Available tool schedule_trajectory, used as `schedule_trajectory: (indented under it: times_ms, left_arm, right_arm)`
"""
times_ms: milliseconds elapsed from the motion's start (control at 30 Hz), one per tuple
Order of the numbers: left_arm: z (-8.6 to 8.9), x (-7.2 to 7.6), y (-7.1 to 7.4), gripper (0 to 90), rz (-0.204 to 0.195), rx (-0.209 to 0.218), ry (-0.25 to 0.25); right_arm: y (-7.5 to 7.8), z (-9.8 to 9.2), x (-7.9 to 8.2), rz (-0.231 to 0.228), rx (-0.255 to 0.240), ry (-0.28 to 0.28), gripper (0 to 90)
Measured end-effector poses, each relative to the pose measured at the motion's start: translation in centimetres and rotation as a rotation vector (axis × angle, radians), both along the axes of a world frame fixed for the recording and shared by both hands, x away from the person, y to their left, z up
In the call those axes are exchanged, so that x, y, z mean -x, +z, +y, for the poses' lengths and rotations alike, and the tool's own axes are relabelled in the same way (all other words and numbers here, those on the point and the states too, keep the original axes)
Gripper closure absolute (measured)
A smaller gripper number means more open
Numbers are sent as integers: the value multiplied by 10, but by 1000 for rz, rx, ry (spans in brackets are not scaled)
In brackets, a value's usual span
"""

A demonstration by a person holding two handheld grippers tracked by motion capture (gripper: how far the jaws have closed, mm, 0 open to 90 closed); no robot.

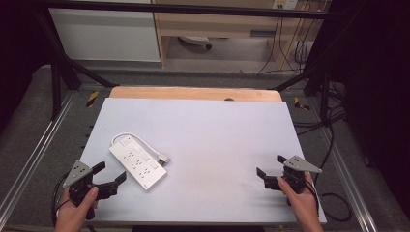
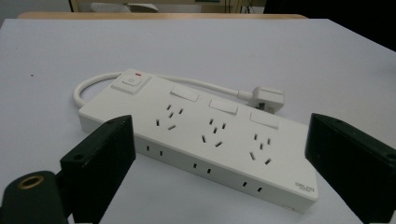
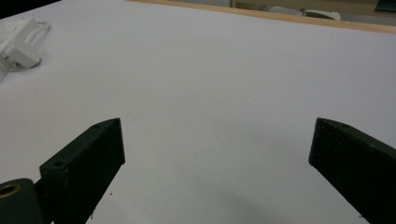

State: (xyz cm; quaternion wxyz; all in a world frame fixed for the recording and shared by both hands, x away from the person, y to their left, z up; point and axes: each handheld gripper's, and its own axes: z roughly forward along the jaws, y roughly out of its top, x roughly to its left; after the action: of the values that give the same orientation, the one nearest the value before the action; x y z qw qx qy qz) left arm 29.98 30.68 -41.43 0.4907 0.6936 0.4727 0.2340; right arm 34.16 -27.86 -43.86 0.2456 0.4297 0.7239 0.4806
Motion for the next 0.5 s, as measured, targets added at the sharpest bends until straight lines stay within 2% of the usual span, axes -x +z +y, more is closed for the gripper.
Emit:
schedule_trajectory:
  times_ms: [500]
  left_arm:
    - [0, 1, 3, 87, -17, 8, -7]
  right_arm:
    - [1, 4, 2, 6, 13, 4, 28]
